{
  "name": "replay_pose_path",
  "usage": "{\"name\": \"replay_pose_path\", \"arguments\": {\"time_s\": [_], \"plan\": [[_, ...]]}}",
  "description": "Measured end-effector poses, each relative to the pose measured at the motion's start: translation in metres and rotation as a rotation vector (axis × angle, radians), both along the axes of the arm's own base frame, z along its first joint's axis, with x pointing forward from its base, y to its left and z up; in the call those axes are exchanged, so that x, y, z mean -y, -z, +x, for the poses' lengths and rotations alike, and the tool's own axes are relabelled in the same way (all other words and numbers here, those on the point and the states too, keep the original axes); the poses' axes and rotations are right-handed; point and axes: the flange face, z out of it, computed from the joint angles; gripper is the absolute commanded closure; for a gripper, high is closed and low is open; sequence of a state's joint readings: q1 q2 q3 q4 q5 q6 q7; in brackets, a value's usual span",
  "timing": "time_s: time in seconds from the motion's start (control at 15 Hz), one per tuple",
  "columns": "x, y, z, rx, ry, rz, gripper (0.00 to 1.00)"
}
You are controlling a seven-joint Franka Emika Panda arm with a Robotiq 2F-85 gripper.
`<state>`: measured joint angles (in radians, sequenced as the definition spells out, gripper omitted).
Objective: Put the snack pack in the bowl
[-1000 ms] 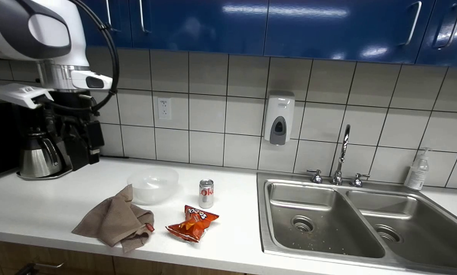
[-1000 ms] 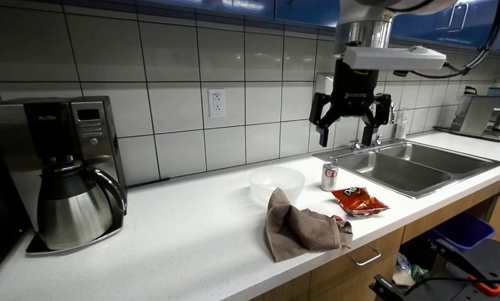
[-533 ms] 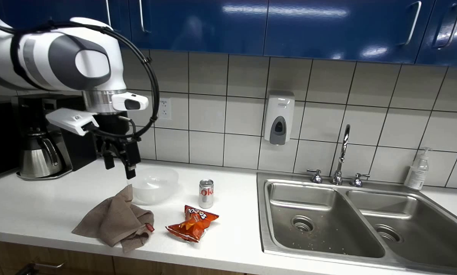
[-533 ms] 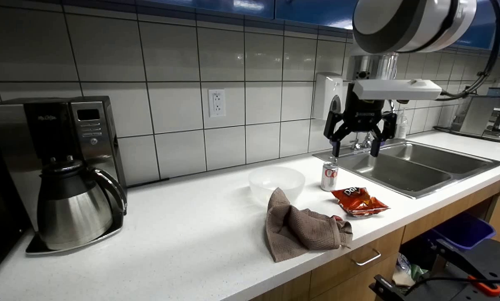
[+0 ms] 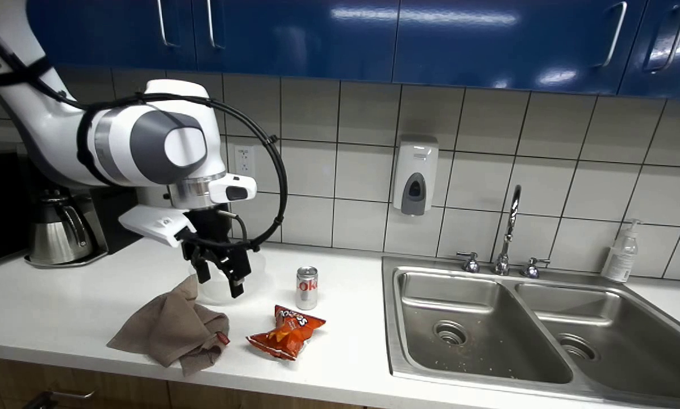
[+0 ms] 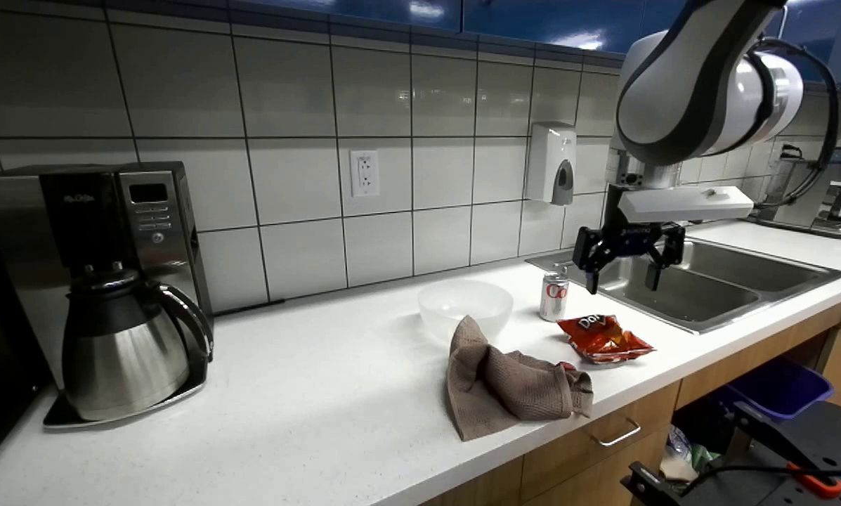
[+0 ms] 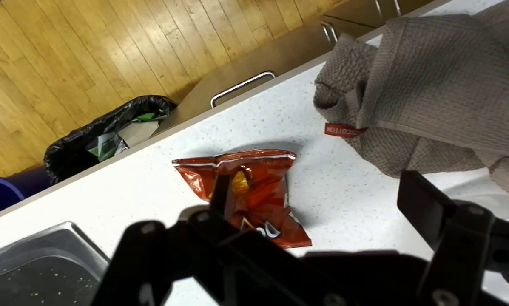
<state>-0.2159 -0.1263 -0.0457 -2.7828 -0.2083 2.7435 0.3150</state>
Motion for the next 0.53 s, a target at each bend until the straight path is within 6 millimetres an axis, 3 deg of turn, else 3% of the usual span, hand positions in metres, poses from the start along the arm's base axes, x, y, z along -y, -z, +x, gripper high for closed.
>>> {"name": "replay_pose_path", "arguments": {"time_s": [0.53], "plan": [[0.058, 0.041, 0.01, -0.014, 0.04, -0.073, 0.0]]}}
